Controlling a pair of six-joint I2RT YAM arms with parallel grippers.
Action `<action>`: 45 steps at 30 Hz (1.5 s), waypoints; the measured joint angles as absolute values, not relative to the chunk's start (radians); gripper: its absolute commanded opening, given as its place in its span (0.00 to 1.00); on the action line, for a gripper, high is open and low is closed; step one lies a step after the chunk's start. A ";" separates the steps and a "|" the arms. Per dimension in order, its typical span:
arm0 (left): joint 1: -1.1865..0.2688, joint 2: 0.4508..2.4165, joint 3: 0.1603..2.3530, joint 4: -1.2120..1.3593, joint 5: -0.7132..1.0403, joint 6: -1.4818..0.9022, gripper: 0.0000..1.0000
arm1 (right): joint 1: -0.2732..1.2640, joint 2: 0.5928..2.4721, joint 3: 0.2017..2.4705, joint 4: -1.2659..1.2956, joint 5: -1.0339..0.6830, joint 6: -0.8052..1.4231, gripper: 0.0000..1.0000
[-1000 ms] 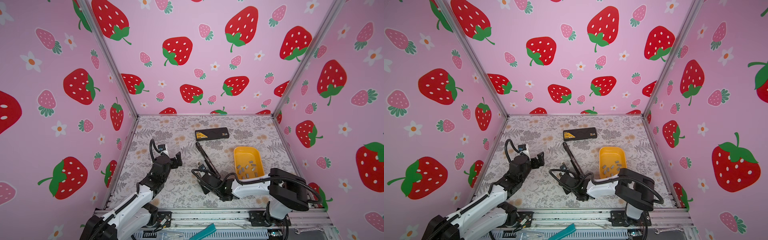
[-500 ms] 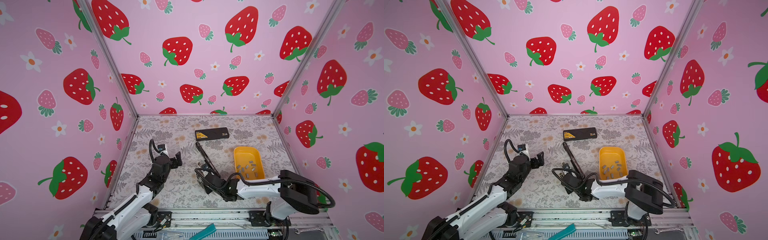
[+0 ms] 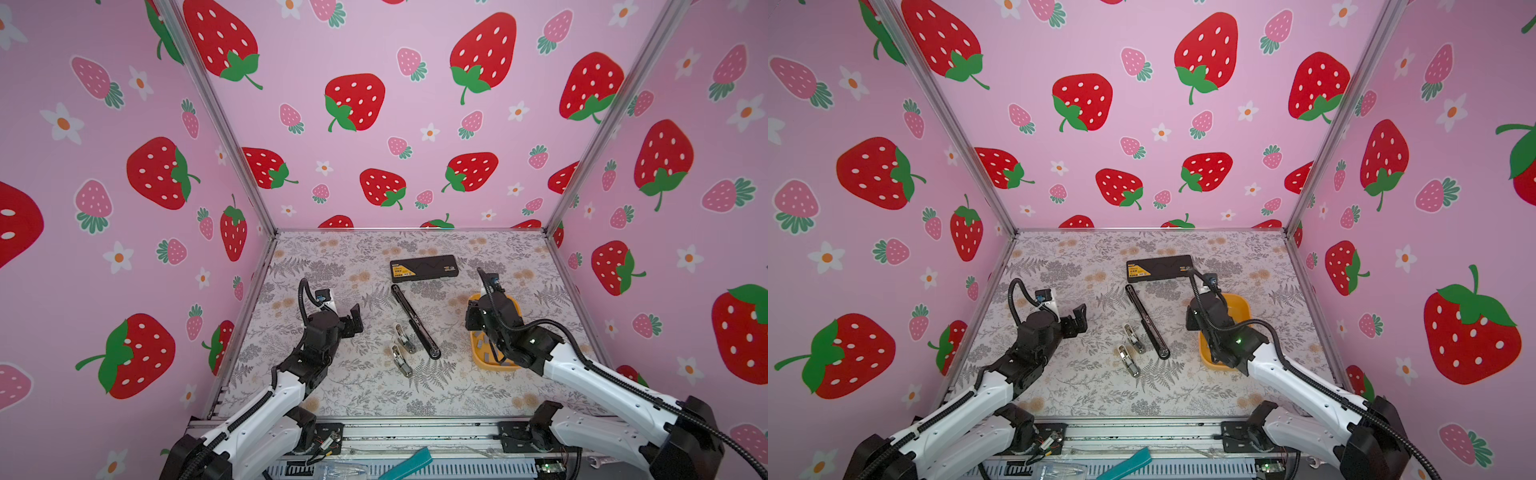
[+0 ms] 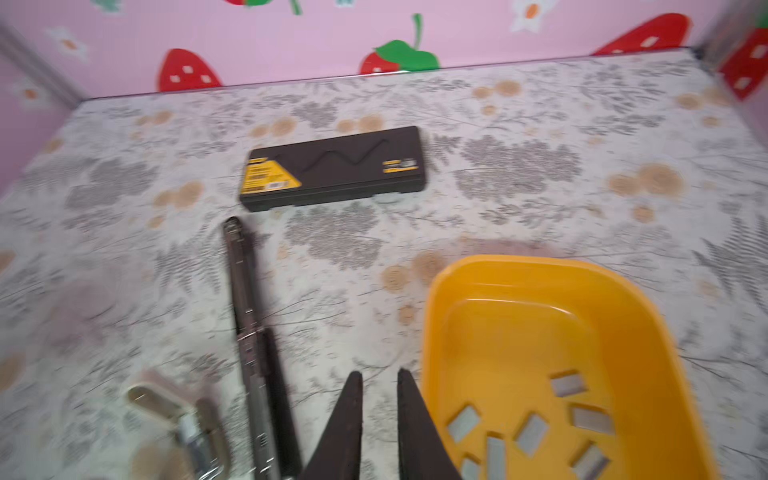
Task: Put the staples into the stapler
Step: 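Move the right gripper back over the yellow tray of staples, then lower the open right gripper toward another staple strip in the tray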
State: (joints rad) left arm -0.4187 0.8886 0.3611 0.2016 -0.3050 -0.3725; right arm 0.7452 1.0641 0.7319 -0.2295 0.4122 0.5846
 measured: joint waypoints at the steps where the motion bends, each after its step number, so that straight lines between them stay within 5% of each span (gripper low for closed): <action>1: -0.419 0.881 0.361 0.197 -0.308 -0.367 0.99 | 0.694 1.076 0.730 -0.243 0.390 0.575 0.17; 13: -0.419 0.769 0.361 0.162 -0.300 -0.239 0.99 | 0.376 1.254 0.638 -0.290 0.130 0.476 0.19; 25: -0.419 0.772 0.361 0.166 -0.241 -0.215 0.99 | 0.365 1.283 0.567 -0.245 0.047 0.504 0.31; 45: -0.419 0.772 0.358 0.168 -0.224 -0.229 0.99 | 0.363 1.360 0.562 -0.180 0.074 0.528 0.30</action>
State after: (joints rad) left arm -0.4187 0.7719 0.3584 0.1680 -0.2237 -0.2295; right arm 0.3634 1.3598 0.5625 -0.1799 0.0738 0.5282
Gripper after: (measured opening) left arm 0.990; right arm 0.310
